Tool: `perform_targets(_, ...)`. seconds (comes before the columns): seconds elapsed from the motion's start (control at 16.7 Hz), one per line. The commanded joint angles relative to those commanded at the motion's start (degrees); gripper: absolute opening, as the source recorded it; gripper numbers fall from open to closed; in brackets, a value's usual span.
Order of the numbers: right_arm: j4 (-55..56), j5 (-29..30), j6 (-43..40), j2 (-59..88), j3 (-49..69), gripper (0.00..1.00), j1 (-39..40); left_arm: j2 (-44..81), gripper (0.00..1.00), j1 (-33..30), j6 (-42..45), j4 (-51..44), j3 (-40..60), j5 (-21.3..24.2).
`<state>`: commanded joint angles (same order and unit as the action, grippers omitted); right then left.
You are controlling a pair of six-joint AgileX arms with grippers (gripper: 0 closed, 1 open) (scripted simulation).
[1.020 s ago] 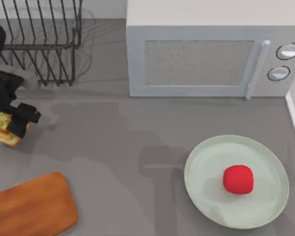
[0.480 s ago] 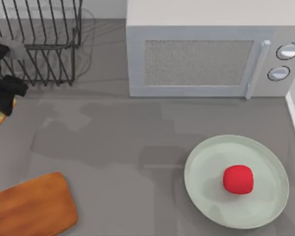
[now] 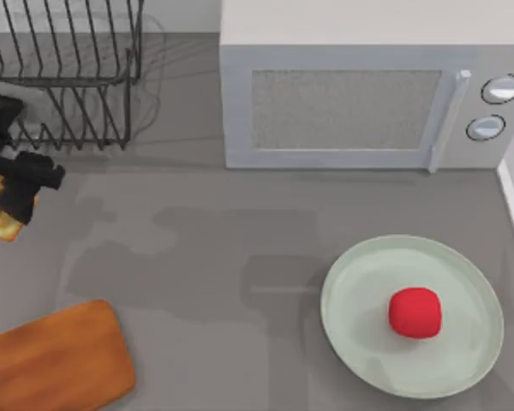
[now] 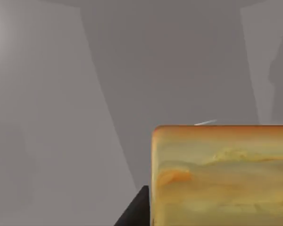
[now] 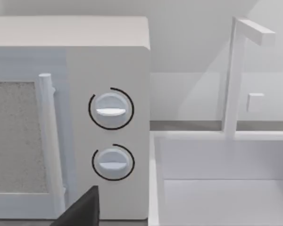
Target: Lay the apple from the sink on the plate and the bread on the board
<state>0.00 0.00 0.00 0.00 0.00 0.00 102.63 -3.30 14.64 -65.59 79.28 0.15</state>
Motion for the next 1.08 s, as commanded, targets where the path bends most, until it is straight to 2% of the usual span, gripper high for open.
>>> perform_targets(0.48, 0.0, 0.0, 0.0, 0.0, 0.0, 1.0, 0.0, -22.2, 0.0, -8.0, -22.7, 5.7, -29.6, -0.3)
perform_targets(0.66, 0.0, 0.0, 0.0, 0.0, 0.0, 1.0, 0.0, -25.8, 0.0, -9.4, -26.3, 6.8, -33.2, -0.4)
perform_targets(1.08, 0.0, 0.0, 0.0, 0.0, 0.0, 1.0, 0.0, -25.0, 0.0, -9.2, -26.2, 8.3, -34.2, -0.4)
